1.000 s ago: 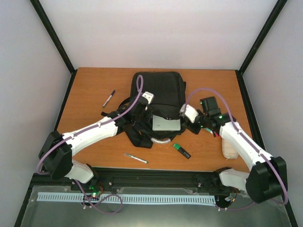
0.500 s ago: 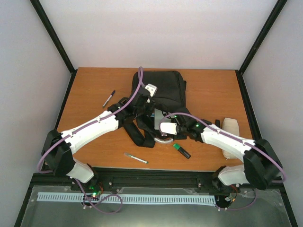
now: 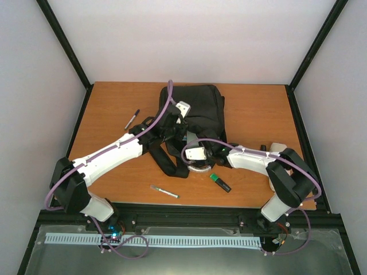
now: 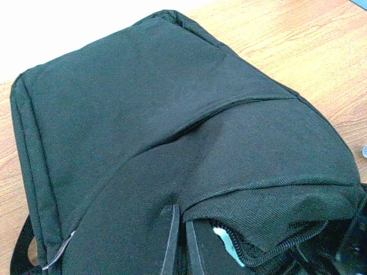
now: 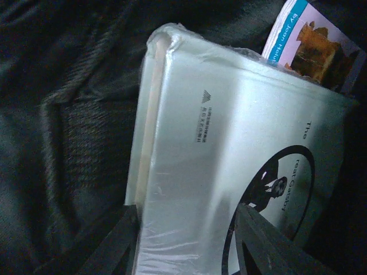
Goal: Pack the student bag
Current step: Place the book in the student bag.
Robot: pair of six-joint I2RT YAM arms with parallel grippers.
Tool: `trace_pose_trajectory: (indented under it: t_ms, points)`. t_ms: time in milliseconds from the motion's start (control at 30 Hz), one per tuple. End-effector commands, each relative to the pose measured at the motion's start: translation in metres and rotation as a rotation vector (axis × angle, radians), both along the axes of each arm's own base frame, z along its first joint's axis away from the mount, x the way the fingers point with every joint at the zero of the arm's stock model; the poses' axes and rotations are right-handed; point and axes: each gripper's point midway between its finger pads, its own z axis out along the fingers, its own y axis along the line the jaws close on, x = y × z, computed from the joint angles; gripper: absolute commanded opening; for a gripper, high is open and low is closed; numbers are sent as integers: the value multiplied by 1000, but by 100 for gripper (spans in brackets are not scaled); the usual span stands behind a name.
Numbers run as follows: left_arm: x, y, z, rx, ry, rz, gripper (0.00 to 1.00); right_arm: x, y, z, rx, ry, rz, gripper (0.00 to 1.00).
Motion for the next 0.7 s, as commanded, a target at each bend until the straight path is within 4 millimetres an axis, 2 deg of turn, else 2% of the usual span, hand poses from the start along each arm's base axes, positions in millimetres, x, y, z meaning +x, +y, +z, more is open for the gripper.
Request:
trace_pose_trajectory:
  t_ms: [0,300,433,533,633,667]
  points:
    - [3,-9,63,-116,-115,-40,1,43,18,28,18,-209,-21,45]
    - [-2,-16,57,-107,-94,-90,1,80,34,54,87,-393,-72,36]
    - [-2,-16,54,-99,-89,-95,1,93,37,52,86,-437,-73,34]
    - [-2,-15,52,-92,-84,-94,1,103,30,40,55,-431,-107,33]
    - [-3,-15,48,-82,-76,-92,1,94,26,34,55,-386,-105,34]
    - [-2,-14,46,-77,-72,-90,1,88,26,40,76,-364,-103,35]
